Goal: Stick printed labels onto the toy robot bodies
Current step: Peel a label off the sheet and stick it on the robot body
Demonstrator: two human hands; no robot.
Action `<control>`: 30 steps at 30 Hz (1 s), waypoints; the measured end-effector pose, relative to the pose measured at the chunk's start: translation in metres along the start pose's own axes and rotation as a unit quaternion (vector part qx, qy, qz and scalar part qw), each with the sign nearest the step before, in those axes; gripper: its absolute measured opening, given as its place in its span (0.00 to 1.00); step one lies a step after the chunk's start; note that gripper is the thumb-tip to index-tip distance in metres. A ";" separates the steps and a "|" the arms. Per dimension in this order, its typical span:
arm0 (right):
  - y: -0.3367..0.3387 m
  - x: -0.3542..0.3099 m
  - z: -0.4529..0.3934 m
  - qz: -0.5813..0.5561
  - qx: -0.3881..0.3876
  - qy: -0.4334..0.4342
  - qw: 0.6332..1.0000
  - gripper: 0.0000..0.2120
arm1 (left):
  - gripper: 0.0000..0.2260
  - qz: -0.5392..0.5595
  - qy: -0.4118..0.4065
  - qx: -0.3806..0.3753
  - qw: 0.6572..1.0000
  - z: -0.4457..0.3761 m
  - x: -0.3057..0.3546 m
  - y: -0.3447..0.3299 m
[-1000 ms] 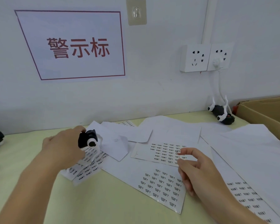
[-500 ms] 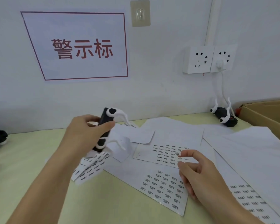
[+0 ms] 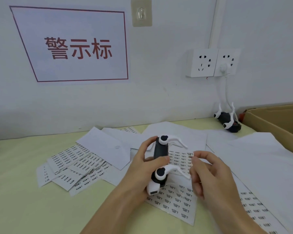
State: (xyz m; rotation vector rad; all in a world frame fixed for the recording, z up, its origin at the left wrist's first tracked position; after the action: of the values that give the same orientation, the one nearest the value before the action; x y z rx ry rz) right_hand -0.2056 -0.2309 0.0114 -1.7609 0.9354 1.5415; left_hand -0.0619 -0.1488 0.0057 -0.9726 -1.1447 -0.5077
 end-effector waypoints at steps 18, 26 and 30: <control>0.011 -0.023 -0.011 0.323 0.004 0.212 0.922 0.07 | 0.27 -0.021 -0.058 -0.096 0.993 -0.001 -0.007 -0.009; 0.001 -0.075 -0.055 0.387 -0.189 0.119 0.895 0.08 | 0.26 0.043 -0.037 -0.106 0.993 -0.004 -0.008 -0.003; -0.001 -0.082 -0.065 0.440 -0.234 0.106 0.860 0.08 | 0.26 0.053 -0.034 -0.109 0.992 -0.005 -0.009 -0.001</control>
State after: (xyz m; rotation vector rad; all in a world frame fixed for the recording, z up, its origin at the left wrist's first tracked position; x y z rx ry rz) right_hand -0.1745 -0.2738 0.1009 -1.9697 1.7646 2.3180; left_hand -0.0632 -0.1546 -0.0025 -1.2418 -1.1082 -0.5248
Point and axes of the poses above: each hand's wrist, its own z-axis away from the middle knuckle, its own y-axis out of the back of the hand, x = y × z, the point moved 1 cm from there along -z, towards the middle knuckle, and after that the axes turned 3 degrees about z, right-handed, at the moved point
